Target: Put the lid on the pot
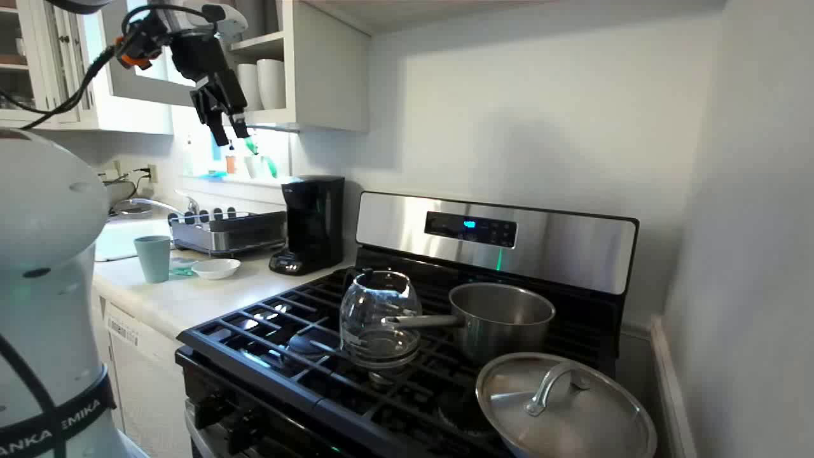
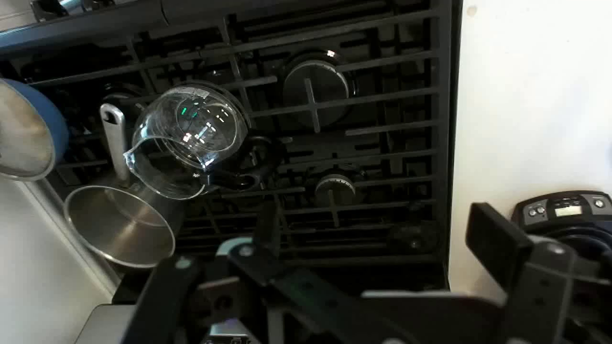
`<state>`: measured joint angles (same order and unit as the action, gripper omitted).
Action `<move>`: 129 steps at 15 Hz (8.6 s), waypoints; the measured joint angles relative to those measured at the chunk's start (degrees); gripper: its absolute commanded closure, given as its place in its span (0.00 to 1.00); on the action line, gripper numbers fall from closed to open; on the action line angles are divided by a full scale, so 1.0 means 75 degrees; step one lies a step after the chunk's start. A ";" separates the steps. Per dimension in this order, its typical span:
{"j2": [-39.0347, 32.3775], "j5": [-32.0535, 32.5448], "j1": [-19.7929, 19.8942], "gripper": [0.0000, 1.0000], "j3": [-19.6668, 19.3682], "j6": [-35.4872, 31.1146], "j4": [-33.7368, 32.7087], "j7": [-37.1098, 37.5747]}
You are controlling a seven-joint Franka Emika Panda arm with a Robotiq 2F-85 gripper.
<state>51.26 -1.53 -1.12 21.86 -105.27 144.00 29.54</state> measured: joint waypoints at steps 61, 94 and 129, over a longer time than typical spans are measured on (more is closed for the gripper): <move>-0.6406 0.0863 0.3719 0.00 -0.6250 -0.4983 -0.0859 -0.5279; -0.8059 -0.1014 0.4246 0.96 -0.6243 -0.4813 -0.2073 -0.6657; -0.5976 0.0207 0.2411 0.96 -0.5279 -0.3627 -0.2230 -0.6471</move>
<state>6.44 0.03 16.96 -17.73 -132.48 127.28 -18.99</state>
